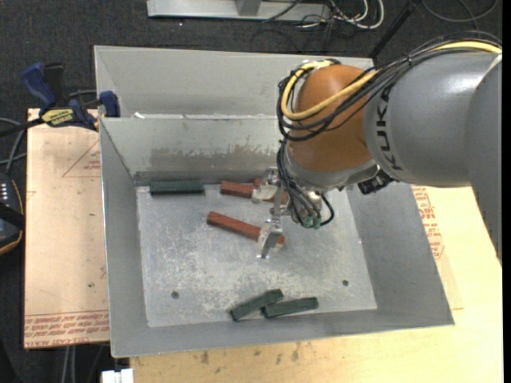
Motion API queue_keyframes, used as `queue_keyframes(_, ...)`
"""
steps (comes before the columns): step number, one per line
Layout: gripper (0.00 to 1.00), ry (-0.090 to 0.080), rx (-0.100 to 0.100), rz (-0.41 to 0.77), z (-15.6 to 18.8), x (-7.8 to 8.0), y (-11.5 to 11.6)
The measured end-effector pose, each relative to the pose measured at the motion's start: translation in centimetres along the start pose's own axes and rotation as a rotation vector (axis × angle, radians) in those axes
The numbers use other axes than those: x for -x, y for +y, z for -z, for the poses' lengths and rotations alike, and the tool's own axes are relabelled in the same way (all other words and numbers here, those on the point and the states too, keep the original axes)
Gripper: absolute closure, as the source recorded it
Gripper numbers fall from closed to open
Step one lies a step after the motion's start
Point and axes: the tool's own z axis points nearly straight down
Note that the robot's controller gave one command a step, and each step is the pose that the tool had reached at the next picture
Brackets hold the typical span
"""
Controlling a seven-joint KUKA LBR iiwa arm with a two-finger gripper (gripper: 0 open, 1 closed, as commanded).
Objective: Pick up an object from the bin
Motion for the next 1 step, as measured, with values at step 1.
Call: queue_keyframes(1,0.00,0.004,-0.001,0.038,-0.89,2.56,-0.71)
